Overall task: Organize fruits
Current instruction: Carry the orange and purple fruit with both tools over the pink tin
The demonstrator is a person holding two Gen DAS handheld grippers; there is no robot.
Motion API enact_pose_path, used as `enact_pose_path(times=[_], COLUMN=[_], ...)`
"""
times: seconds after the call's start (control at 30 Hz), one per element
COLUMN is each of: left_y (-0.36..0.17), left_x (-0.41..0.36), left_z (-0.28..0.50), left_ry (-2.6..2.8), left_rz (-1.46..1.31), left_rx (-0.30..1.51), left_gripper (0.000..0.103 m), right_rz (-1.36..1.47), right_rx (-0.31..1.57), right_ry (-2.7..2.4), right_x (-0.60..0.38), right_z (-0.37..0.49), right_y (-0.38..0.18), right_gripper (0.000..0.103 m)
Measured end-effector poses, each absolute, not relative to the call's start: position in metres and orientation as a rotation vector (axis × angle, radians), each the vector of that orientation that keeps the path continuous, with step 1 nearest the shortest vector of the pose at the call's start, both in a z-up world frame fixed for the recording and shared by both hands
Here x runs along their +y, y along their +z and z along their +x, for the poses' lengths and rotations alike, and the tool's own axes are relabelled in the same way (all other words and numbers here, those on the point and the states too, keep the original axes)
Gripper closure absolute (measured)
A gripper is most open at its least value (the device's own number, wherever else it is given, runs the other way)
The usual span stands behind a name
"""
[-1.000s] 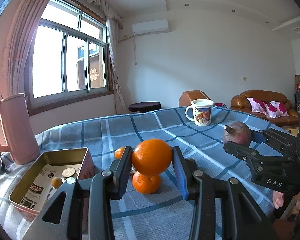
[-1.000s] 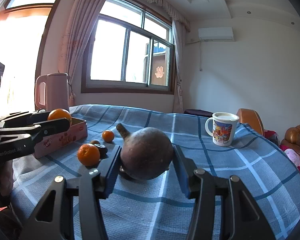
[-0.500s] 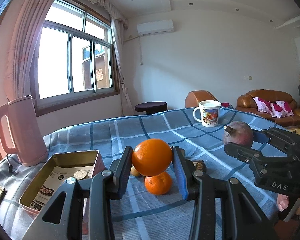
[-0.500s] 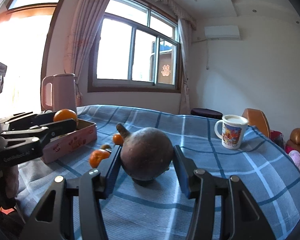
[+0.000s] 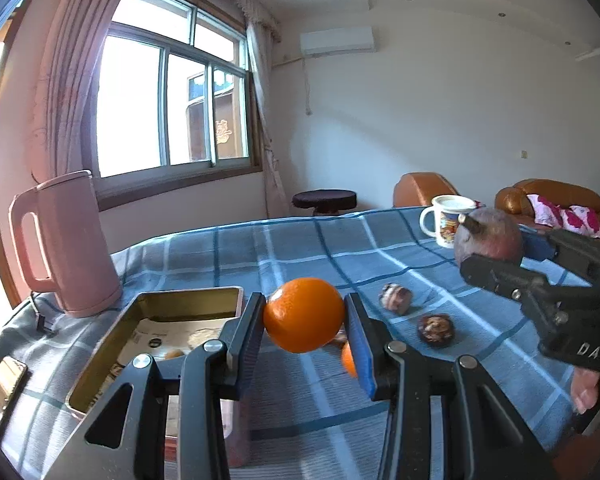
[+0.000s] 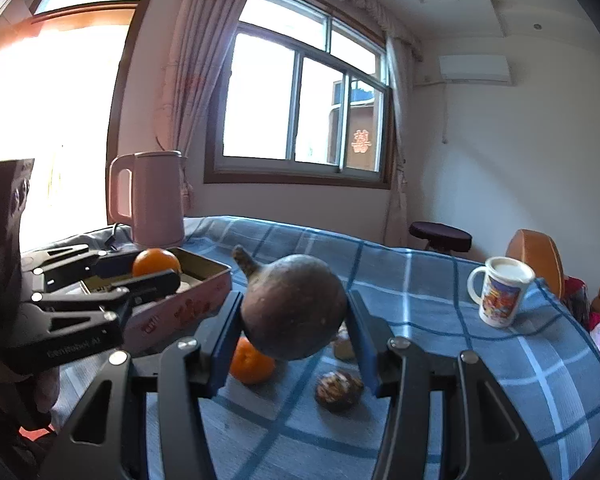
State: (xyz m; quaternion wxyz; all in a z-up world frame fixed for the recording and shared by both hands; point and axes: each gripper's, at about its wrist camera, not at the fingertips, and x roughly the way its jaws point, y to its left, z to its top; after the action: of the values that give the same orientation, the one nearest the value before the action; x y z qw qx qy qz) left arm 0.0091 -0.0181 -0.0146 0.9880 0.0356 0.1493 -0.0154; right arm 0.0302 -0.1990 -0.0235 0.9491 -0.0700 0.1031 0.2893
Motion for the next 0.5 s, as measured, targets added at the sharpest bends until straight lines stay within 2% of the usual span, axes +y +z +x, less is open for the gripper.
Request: enact_pose_path(times=[0.5], left_y=[-0.015], left_x=[0.039], left_z=[0.02], left_ry=[0.1], left_rz=[0.045], left_rx=[0.366], left_gripper=[0.061], right_rz=[-0.217], right_rx=[0.256], right_ry=[0.687], right_x=[-0.135], right_z=[0.053], right_y=[-0.007], right_gripper=[0.05])
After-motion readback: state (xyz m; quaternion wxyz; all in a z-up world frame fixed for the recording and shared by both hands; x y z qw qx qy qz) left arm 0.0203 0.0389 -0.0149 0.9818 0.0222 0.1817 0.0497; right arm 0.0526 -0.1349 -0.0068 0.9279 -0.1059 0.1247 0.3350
